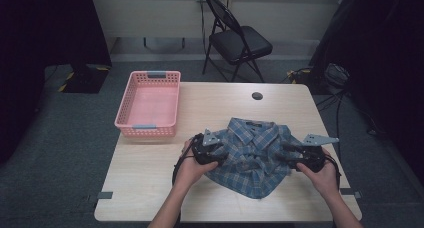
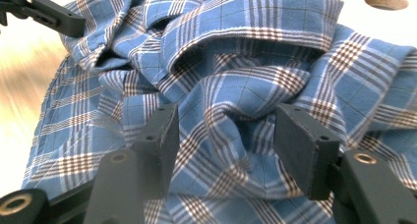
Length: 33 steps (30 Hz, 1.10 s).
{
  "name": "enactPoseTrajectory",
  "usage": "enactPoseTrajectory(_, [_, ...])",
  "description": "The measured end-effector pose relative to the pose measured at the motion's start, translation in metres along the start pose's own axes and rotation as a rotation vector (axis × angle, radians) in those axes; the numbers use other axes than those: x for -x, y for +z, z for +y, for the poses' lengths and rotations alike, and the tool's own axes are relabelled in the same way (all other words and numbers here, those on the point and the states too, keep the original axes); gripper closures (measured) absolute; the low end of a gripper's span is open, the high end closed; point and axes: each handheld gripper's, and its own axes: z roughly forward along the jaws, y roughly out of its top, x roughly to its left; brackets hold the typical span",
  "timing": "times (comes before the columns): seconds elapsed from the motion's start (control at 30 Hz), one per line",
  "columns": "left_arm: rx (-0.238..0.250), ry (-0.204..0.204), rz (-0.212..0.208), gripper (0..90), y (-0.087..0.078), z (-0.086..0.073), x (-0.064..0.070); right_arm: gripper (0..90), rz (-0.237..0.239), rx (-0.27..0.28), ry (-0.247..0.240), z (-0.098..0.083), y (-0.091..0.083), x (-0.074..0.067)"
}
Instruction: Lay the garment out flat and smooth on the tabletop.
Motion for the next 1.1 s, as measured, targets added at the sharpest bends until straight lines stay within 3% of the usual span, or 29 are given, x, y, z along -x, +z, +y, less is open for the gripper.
enactPoseTrajectory(0.27, [-0.01, 0.023, 0.005, 53.7, 0.007, 0.008, 0.002, 60.7, 0.006, -0.036, -0.006, 0.003, 0.009, 0.0])
enactPoseTrajectory(0.57, [-0.024, 0.061, -0.012, 75.5, 0.009, 0.01, 0.001, 80.1, 0.022, -0.041, -0.023, 0.003, 0.008, 0.002])
enactPoseTrajectory(0.73, [-0.01, 0.099, -0.009, 81.3, 0.005, 0.014, 0.002, 84.8, 0.015, -0.044, -0.038, 0.004, 0.005, 0.002])
enactPoseTrajectory(1.1, [0.088, 0.144, 0.031, 82.7, -0.013, 0.027, 0.002, 86.4, 0.003, -0.017, -0.057, 0.015, -0.005, 0.002])
